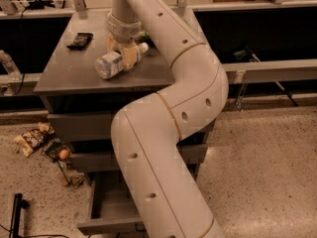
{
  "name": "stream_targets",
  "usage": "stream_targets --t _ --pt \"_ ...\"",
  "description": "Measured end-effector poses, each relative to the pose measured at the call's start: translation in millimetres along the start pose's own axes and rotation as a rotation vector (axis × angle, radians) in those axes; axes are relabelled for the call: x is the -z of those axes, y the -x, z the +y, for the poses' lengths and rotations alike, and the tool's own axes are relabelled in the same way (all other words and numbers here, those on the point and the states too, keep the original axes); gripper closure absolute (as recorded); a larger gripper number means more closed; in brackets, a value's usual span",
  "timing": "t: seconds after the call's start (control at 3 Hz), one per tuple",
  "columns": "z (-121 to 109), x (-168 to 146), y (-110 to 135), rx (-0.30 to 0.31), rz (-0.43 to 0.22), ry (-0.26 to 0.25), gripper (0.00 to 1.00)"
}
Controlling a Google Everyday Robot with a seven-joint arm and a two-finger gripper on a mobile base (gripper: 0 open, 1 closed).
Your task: Place blue plastic bottle into bottom drawer
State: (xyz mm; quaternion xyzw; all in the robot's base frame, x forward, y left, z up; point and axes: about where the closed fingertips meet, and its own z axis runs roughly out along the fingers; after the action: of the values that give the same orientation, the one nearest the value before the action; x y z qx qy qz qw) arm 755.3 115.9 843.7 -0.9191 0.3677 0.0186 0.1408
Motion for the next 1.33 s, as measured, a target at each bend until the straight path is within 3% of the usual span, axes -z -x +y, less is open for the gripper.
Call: stream_targets --t 0.33,0.67,1.0,1.33 --pt "11 26 1 -0.009 -0.050 -0.043 1.00" --pt "22 47 10 -0.032 -0.131 -0.079 1.00" --pt "35 64 11 -0.094 -0.192 -0.104 1.00" --pt "52 81 10 -0.195 -0.234 -0.114 1.00"
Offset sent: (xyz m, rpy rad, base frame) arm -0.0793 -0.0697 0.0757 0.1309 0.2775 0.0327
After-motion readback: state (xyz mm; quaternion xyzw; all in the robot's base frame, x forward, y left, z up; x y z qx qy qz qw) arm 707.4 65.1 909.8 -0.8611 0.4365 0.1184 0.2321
